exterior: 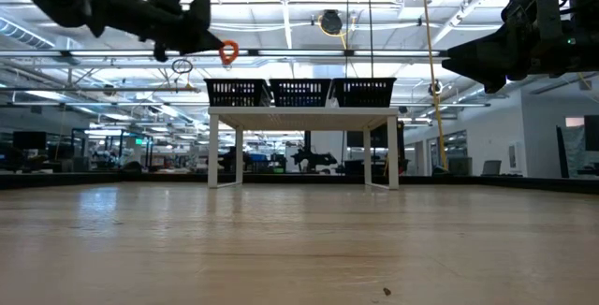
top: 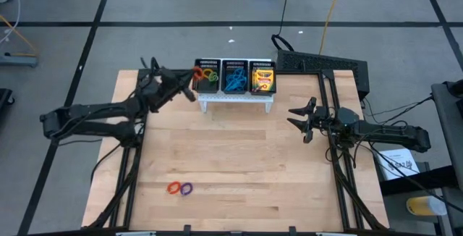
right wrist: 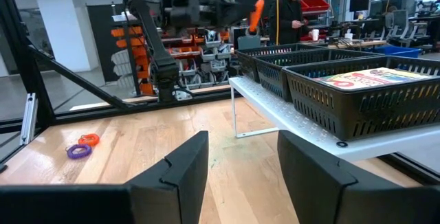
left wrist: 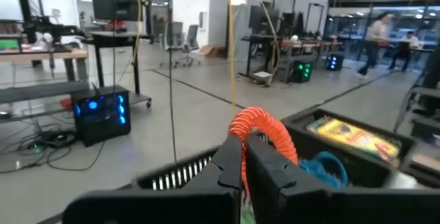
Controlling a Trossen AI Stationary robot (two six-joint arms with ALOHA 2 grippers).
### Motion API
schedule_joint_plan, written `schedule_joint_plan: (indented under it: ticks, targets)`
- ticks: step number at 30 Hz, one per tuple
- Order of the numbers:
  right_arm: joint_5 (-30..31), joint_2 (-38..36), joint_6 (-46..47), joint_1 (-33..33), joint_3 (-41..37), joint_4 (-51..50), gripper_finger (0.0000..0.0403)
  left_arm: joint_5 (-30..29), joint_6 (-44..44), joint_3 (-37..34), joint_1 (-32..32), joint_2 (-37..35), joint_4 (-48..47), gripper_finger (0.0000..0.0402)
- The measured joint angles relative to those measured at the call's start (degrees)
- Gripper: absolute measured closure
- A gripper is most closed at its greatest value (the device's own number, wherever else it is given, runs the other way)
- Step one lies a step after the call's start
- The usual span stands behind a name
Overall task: Pick & Place Office Desk Supplies
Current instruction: Put the orange spring keychain into the left black bin
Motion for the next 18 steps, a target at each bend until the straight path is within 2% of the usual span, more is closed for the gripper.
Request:
schedule_joint_plan:
  ticks: [4, 10, 18]
  targets:
    - [0.00, 0.00, 0.00, 0.00, 0.00, 0.00, 0.0238, -0.05, -0.65, 2.78, 1.02, 3.83, -0.02, 0.0387]
    - [0.00, 0.01, -0.01, 0.02, 0.01, 0.00, 0.0238, -0.08, -1.06, 3.20, 1.19, 9.41, 0.20, 0.0397]
    - [0.00, 0.00, 0.00, 0.01, 0.01, 0.00, 0.0238, -0.22, -2.00, 3.27, 1.19, 10.59, 0.53, 0.0373]
